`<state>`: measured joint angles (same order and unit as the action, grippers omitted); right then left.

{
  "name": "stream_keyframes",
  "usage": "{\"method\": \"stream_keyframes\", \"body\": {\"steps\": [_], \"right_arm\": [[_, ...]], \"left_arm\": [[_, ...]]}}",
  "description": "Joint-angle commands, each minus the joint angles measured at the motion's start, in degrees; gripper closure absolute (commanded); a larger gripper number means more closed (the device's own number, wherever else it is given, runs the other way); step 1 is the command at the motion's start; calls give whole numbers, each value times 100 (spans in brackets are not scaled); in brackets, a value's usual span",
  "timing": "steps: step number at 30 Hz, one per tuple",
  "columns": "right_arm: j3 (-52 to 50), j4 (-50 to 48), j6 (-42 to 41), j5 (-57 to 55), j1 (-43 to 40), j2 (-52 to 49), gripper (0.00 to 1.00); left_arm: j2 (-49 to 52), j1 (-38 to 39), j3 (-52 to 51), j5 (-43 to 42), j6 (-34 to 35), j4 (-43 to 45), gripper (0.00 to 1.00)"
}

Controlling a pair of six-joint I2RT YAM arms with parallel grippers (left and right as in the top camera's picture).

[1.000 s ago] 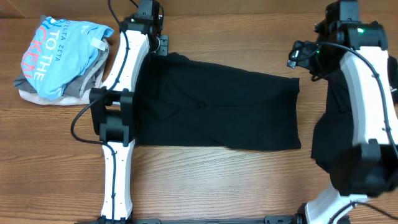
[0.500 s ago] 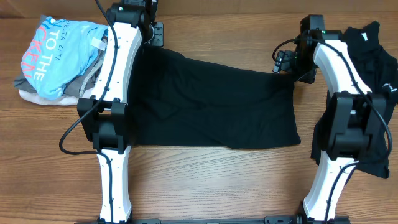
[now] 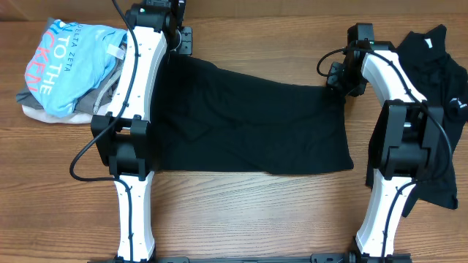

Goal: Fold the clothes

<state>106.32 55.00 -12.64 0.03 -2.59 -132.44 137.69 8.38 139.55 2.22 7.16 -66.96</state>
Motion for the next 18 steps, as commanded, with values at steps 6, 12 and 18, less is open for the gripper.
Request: {"method": "stream_keyframes", "body": {"steps": [6,12,18], "right_arm": [[-197,-87,-83,-42,-7,-28,96],[507,238,37,-39,-28,-22,96],[1729,1410,181,72,-28,-17,96]], "left_arm": [[-111,-7,98,76,81,-26,96],[-243,-15,214,98,79,184,96],[-433,-13,382,94,76,-210,96]]}}
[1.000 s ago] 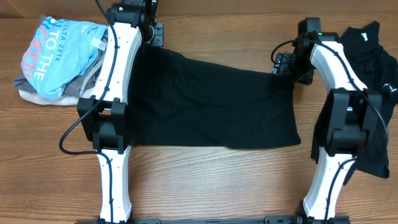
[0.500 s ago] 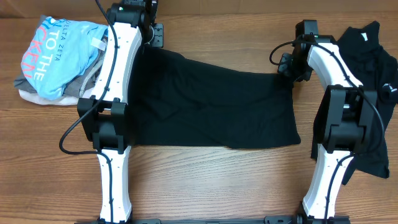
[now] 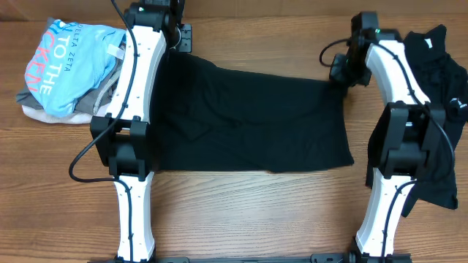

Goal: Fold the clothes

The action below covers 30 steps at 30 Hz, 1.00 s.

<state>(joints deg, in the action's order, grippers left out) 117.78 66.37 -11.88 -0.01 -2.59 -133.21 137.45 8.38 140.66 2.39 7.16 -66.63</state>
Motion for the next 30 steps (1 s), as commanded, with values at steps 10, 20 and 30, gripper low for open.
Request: {"method": "stream_keyframes", "body": {"steps": [10,20,30], "right_arm": [[1731,2559,-35,638,-28,223,96],[1624,3071,-57,625,-26,1285,96],[-533,2942,-50,610,-26,2306,96]], "left_arm": [[-413,-11,275,31,83,-1832,96],[-573,-9,275,-96,188,-3021,96],[-1167,284,-166,-374,107,-3021,96]]}}
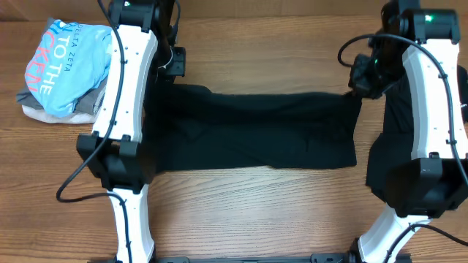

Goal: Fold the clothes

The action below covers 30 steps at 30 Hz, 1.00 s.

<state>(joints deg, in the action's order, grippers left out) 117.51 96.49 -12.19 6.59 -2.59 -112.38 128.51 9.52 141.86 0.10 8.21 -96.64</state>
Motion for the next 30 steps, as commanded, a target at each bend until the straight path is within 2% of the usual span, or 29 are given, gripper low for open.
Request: {"method": "stream_keyframes", "body": {"steps": [1,4,9,13,20,25,26,27,28,30], "right_arm": [[-815,-179,-4,-52,-11,317,96],[-1384,-374,4,-52,7,472,96],[-2138,-734,28,-55,7,555,96],[-2527,-997,26,-52,4,555,96],[-2647,-1115,26,-155,-7,555,96],[-2649,-1091,50,-160,-7,555,96],[-2651,-1078,72,-170,-7,555,90],[-2651,-1051,90,-225,-7,555,80],[-2651,-1038,142,-223,-7,555,77],[-2651,-1029,179,-221,-7,555,72]], "left_arm": [[-310,238,-533,-144,-39,-20,96],[-365,334,-1067,-68,-48,-20,96],[-372,352,-2068,651,107,33,96],[-372,304,-2787,675,131,398,96],[-372,282,-3827,997,219,658,96],[-372,214,-4050,999,258,796,96],[-372,192,-4050,1003,254,793,88],[-372,162,-4050,1047,254,767,78],[-372,142,-4050,1067,254,748,67],[-372,94,-4048,1064,256,734,55]]}}
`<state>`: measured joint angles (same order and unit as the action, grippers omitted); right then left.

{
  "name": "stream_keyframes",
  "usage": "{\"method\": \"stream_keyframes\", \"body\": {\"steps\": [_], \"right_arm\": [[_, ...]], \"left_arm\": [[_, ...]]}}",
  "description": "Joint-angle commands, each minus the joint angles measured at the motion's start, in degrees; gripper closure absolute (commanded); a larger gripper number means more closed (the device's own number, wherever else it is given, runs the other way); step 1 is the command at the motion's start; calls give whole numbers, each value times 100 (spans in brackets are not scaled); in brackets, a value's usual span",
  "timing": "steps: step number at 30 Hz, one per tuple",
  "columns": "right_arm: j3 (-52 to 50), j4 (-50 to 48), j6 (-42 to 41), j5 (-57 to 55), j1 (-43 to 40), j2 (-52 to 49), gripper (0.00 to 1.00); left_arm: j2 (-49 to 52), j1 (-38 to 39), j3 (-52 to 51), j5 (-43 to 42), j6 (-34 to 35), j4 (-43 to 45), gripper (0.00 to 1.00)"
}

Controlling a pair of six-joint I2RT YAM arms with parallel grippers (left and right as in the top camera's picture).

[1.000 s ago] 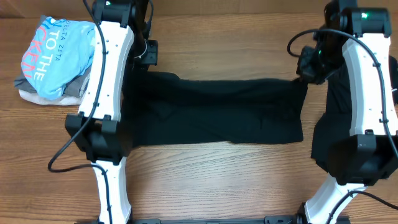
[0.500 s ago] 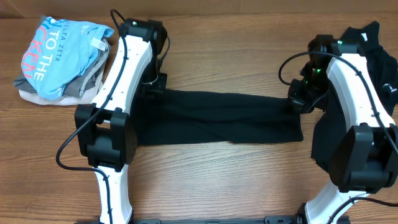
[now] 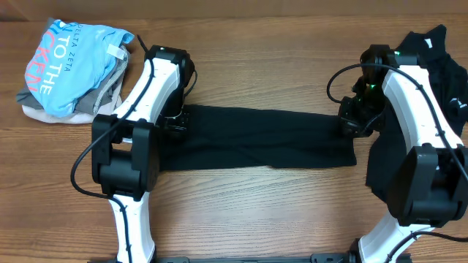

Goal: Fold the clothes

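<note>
A black garment (image 3: 263, 139) lies across the middle of the table as a narrow band, folded over on itself with creases along its length. At its left end my left gripper (image 3: 178, 121) is low on the cloth near the far edge, and it looks shut on it. My right gripper (image 3: 349, 120) is likewise down at the right end, seemingly shut on the cloth. From overhead the arms partly hide both sets of fingers.
A pile of clothes topped by a light blue printed shirt (image 3: 69, 62) sits at the far left corner. Another heap of black clothes (image 3: 442, 73) lies at the far right, partly under the right arm. Bare wooden table (image 3: 256, 212) runs along the front.
Both grippers have come forward and down with the garment's far edge. The cloth was a raised, wider sheet and now lies as a narrower folded band.
The garment lay spread wide, with both grippers at its far corners. They stayed on those corners, then held the far edge raised and nearer the front. Now that edge is down on the cloth and the garment is about half as deep.
</note>
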<state>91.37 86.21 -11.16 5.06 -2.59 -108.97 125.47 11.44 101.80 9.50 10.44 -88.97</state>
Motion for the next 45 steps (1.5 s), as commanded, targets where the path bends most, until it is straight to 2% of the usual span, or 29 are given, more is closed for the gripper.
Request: {"method": "stream_keyframes", "body": {"steps": [1,6,9,11,14,19,21,27,31,34,36,39,40,45], "right_arm": [[-35,-2,76,-68,-7,214,72],[-35,-4,74,-24,-7,214,71],[-37,-197,81,-26,-7,214,67],[-127,-573,98,-24,-7,214,47],[-437,-1034,118,-26,-7,214,31],[-1104,-1665,72,-50,-76,214,12],[-1488,-2057,17,-55,-127,214,8],[-2227,-3053,-280,-275,-382,212,3],[-2514,-3491,-229,-175,-424,210,3],[-2717,-3759,-227,-142,-424,203,10],[-2863,-3897,-229,-87,-424,201,24],[-2959,-3923,-251,-90,-426,201,70],[-2946,-3921,-337,-94,-479,203,96],[-2793,-3751,-533,164,-957,203,96]], "left_arm": [[-68,-114,-42,125,33,-33,52],[-219,-140,142,125,74,-76,51],[-697,-140,389,122,140,-33,46],[-1119,-140,498,98,142,160,37],[-1746,-140,503,76,160,557,24],[-2400,-140,503,-52,129,994,23],[-2590,-140,503,-52,129,1113,22],[-2691,-140,503,-48,2,1126,24],[-2691,-140,503,-46,-15,1147,25],[-2691,-140,503,-46,-15,1161,25],[-2691,-140,503,-37,-15,1174,25],[-2691,-140,503,-31,-15,1169,25],[-2691,-140,501,-31,-15,1172,25],[-2691,-140,498,-28,-15,1154,25]]}}
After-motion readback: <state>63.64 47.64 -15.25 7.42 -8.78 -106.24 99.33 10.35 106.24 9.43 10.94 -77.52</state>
